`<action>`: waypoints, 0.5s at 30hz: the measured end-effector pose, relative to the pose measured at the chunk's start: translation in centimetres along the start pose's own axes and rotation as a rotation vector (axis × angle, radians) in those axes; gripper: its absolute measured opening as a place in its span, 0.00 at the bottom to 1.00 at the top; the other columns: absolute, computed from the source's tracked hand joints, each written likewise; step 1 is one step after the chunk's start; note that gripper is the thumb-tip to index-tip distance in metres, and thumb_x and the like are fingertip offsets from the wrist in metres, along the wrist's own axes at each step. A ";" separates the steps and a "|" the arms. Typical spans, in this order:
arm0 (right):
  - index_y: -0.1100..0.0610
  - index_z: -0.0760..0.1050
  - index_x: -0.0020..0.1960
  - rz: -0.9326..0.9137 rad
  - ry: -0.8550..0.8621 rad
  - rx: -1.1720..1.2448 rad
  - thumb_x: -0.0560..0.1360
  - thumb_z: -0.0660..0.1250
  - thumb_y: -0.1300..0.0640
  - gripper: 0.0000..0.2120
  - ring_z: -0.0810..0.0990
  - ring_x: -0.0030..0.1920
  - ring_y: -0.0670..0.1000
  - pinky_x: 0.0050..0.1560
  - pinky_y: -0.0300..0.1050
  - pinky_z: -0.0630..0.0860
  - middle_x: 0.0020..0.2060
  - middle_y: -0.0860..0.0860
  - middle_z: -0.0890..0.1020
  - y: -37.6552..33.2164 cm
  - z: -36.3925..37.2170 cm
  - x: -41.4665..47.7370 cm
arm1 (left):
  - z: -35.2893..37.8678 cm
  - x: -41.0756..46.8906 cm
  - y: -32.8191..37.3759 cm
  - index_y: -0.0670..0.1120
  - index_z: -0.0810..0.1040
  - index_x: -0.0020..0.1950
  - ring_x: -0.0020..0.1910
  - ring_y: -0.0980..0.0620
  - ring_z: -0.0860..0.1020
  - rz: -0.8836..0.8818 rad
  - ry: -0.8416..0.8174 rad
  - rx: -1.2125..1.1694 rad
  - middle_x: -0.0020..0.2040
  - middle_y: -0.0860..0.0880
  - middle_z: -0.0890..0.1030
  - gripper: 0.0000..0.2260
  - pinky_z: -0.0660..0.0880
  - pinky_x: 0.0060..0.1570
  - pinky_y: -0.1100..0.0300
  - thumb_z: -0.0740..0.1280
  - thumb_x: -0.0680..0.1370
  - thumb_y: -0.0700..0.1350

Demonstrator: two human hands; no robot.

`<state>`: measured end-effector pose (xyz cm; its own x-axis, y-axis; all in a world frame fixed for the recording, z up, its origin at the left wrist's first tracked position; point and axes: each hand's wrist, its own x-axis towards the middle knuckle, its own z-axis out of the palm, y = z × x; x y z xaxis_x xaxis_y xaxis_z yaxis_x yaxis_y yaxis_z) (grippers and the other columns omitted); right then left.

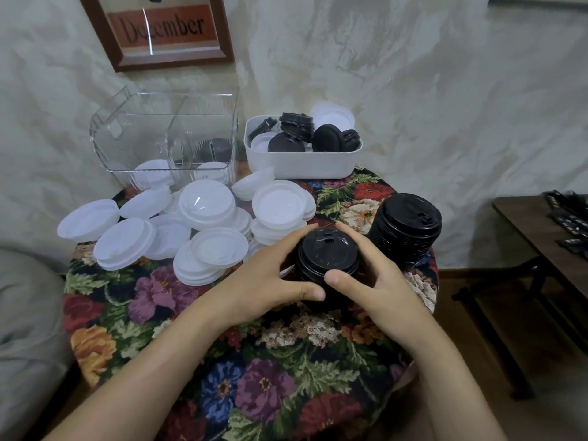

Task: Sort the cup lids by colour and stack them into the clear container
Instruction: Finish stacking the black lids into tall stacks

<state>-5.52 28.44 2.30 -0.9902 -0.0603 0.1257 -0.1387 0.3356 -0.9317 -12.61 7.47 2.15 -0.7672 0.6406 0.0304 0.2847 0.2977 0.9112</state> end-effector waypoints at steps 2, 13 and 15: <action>0.39 0.66 0.77 0.000 -0.021 -0.002 0.74 0.74 0.44 0.33 0.73 0.69 0.36 0.68 0.38 0.70 0.69 0.35 0.76 -0.2 -0.2 0.2 | 0.0 0.0 -0.1 0.58 0.65 0.79 0.73 0.59 0.71 0.005 -0.002 0.010 0.72 0.60 0.76 0.37 0.66 0.76 0.49 0.79 0.73 0.46; 0.38 0.71 0.69 -0.030 0.186 -0.062 0.75 0.73 0.42 0.25 0.76 0.62 0.34 0.58 0.29 0.72 0.59 0.30 0.78 -0.2 2.4 -0.5 | 0.5 -0.1 0.3 0.61 0.68 0.76 0.69 0.65 0.74 0.026 0.068 0.108 0.67 0.64 0.78 0.36 0.69 0.72 0.57 0.80 0.72 0.49; 0.38 0.71 0.68 -0.030 0.189 -0.035 0.74 0.74 0.43 0.25 0.77 0.61 0.33 0.56 0.27 0.71 0.59 0.29 0.78 -0.4 2.4 -0.6 | 0.4 -0.2 0.5 0.60 0.66 0.77 0.69 0.65 0.73 0.022 0.054 0.109 0.68 0.63 0.77 0.37 0.68 0.72 0.60 0.80 0.73 0.48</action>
<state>-4.85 26.05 1.75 -0.9702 0.1061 0.2178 -0.1650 0.3694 -0.9145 -12.03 7.77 2.40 -0.7892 0.6096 0.0744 0.3602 0.3614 0.8600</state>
